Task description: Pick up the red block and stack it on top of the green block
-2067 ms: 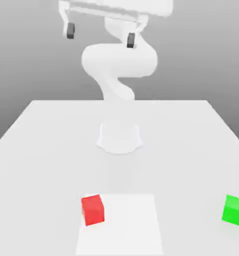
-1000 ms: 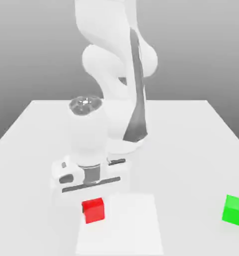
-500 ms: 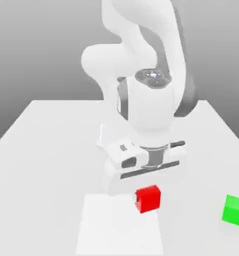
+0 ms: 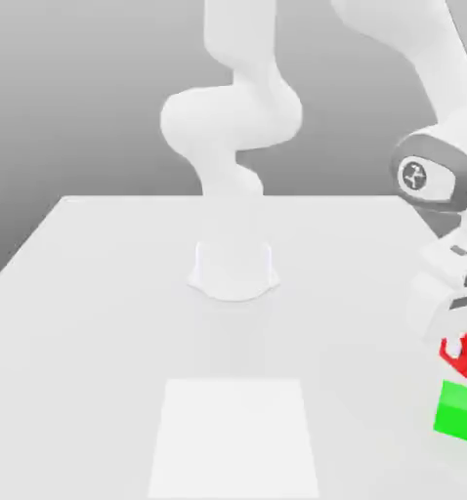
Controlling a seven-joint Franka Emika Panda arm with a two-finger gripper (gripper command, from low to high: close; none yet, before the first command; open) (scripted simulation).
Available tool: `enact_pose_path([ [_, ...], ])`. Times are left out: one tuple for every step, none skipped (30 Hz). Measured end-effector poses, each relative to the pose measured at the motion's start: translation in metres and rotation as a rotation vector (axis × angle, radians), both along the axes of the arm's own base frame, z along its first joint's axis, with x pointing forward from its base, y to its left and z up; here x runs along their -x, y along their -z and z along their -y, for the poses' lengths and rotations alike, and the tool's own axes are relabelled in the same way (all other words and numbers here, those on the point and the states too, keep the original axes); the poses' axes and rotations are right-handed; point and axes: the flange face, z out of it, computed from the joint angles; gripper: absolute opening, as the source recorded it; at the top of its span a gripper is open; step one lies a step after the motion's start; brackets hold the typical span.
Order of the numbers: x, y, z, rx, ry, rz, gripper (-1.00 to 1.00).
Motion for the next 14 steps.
enact_pose_path([
  [0.001, 0.012, 0.0, 0.001, 0.0, 0.0, -1.0],
  [0.002, 0.024, 0.0, 0.002, -0.001, -0.001, 1.0],
  [0.002, 0.024, 0.0, 0.002, -0.001, -0.001, 1.0],
  [0.002, 0.024, 0.0, 0.002, -0.001, -0.001, 1.0],
  [0.002, 0.024, 0.0, 0.002, -0.001, -0.001, 1.0],
  [0.002, 0.024, 0.0, 0.002, -0.001, -0.001, 1.0],
  [0.002, 0.024, 0.0, 0.002, -0.001, -0.001, 1.0],
  [0.002, 0.03, 0.0, 0.003, -0.002, -0.002, 1.0],
  [0.002, 0.026, -0.001, 0.002, -0.001, -0.002, 1.0],
  [0.001, 0.018, -0.001, 0.002, 0.0, -0.001, 1.0],
  [0.001, 0.008, -0.001, 0.001, 0.0, 0.0, 1.0],
  [0.0, -0.003, -0.001, 0.001, 0.0, 0.0, 1.0],
  [0.001, -0.014, -0.001, 0.001, 0.0, 0.0, 1.0],
  [0.002, -0.024, 0.0, 0.003, -0.001, -0.001, 1.0],
])
